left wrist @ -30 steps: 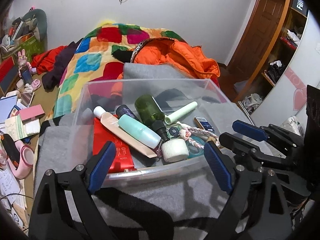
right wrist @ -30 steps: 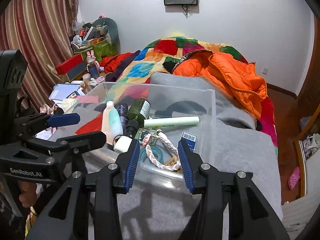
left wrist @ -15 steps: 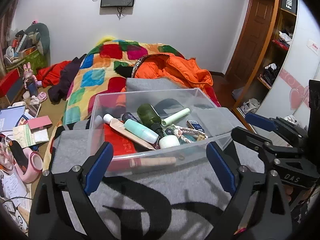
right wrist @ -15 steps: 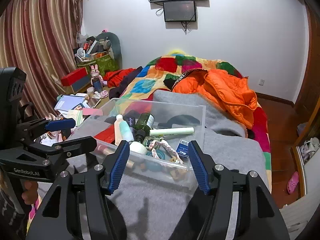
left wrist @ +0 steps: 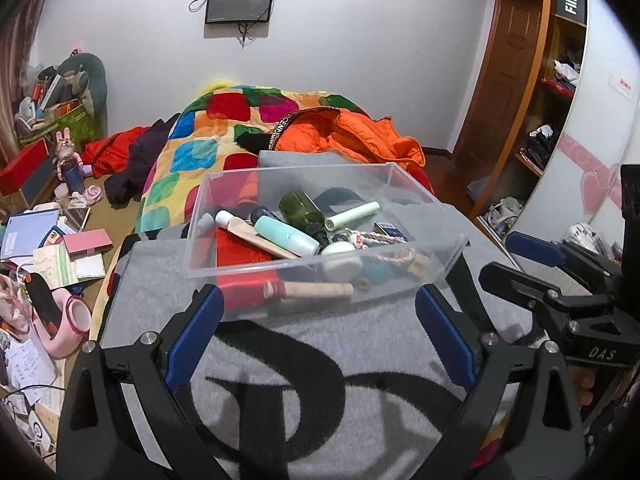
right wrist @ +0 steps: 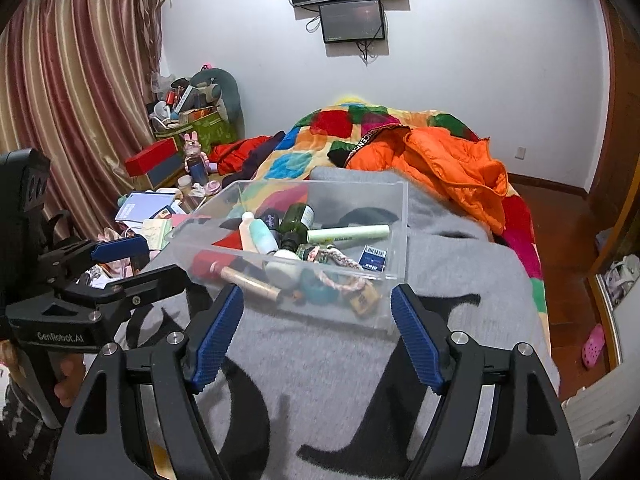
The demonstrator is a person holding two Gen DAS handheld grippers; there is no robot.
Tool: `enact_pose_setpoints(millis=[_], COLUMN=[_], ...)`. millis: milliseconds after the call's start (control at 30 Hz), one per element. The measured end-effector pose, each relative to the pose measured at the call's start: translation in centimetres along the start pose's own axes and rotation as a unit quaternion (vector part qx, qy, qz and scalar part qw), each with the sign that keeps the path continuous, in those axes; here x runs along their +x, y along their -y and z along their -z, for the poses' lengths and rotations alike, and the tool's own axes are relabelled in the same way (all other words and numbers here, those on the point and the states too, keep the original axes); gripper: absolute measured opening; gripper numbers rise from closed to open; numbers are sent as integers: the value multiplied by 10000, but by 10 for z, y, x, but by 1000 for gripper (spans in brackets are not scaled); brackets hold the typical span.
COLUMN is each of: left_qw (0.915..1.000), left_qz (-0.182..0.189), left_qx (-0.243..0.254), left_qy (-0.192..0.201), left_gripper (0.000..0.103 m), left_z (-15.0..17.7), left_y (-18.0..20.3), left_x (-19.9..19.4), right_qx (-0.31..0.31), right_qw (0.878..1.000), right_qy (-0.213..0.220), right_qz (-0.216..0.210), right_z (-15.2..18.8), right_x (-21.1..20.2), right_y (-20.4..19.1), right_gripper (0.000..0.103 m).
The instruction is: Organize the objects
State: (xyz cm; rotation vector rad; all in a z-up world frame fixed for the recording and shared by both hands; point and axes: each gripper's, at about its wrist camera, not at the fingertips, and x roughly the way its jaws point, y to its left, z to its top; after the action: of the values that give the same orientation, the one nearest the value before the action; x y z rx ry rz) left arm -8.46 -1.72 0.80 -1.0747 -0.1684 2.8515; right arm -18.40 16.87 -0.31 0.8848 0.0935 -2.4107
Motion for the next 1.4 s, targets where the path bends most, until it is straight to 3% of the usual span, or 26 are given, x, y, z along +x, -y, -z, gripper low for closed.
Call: enact_pose_setpoints(millis=[1167,1400], left_qw=[10000,9999], left_qz=[46,1], left_qx=[8,80], left_qy=[49,92], left_gripper=[98,98], left_z=[5,5], left_y=[6,10], left_x=[-9,-11], right_qx=[181,193], right_qw=[9998,9998], right_qy=[-107,-75], right_qz=[-77,-67], right_z=[10,9], right_x=[-2,-3], right_y=[1,0], right_gripper=[74,78])
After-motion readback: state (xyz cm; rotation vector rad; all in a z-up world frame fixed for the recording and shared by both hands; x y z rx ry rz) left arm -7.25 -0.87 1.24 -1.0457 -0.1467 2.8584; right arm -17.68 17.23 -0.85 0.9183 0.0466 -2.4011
